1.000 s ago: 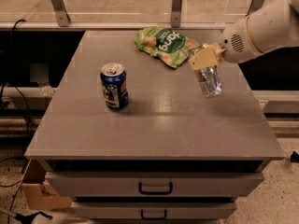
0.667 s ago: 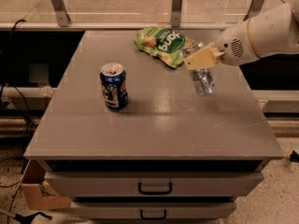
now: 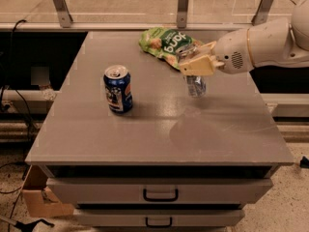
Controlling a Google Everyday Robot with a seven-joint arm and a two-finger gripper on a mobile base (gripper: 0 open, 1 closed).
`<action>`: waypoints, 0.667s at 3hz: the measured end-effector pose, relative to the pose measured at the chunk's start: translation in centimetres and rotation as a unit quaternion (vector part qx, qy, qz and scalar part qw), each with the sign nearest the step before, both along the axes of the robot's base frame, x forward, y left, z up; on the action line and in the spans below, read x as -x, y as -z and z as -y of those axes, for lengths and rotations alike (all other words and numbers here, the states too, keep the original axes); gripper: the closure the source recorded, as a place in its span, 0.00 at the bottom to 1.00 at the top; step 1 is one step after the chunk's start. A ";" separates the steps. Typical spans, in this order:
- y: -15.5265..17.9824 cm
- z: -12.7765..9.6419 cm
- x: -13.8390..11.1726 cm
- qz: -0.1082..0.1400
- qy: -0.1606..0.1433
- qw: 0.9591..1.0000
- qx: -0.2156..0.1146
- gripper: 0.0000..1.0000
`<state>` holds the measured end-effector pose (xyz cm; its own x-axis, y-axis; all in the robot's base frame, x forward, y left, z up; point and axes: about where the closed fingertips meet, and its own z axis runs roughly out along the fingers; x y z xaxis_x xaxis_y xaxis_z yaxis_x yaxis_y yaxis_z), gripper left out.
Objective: Place redbull can upright
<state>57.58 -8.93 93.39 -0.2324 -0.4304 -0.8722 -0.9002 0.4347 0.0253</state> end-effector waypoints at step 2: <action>0.7 -1.0 -0.6 0.028 -0.051 0.996 -0.060 1.00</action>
Offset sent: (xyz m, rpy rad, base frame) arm 0.0095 0.0069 -0.0095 0.1966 -0.0748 0.1359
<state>58.21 -7.89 92.74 -0.1426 -0.3409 -0.9292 -0.9412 0.3373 0.0207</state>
